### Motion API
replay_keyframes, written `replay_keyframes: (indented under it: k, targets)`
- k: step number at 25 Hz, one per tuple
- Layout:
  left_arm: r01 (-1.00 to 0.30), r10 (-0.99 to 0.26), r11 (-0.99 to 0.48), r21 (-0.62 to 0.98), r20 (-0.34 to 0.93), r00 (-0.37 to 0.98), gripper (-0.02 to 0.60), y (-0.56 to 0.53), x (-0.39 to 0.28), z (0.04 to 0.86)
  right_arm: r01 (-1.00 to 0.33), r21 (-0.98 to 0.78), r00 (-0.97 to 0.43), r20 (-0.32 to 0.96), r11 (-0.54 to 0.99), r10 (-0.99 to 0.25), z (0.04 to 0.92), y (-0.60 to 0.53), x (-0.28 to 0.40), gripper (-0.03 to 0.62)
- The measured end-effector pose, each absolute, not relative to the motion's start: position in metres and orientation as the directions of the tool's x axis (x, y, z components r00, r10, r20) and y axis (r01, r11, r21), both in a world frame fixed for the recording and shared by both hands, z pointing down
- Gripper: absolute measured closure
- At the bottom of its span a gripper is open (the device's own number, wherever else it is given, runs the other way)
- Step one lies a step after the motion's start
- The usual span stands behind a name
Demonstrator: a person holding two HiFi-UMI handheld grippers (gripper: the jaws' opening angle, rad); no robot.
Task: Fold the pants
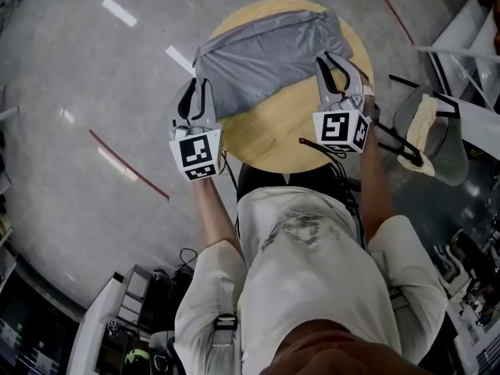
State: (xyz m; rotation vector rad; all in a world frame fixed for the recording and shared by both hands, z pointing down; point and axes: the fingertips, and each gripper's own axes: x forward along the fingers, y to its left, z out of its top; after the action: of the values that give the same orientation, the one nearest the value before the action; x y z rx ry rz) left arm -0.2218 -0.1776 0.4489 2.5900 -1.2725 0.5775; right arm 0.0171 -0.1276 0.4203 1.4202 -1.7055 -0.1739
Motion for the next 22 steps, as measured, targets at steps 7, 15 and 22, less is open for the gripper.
replay_keyframes:
  k: [7, 15, 22]
  targets:
    - [-0.81, -0.742, -0.586, 0.017, 0.391, 0.544, 0.514, -0.141, -0.222, 0.42, -0.768, 0.552, 0.009, 0.519, 0.326, -0.855, 0.401, -0.095, 0.004, 0.545]
    - [-0.822, -0.767, -0.569, -0.001, 0.36, 0.53, 0.532, -0.08, -0.194, 0.39, -0.783, 0.525, -0.063, 0.468, 0.334, -0.881, 0.375, -0.053, 0.01, 0.583]
    - [-0.87, -0.832, -0.491, -0.036, 0.314, 0.457, 0.566, -0.017, -0.14, 0.361, -0.796, 0.472, -0.155, 0.445, 0.379, -0.882, 0.357, 0.003, 0.066, 0.585]
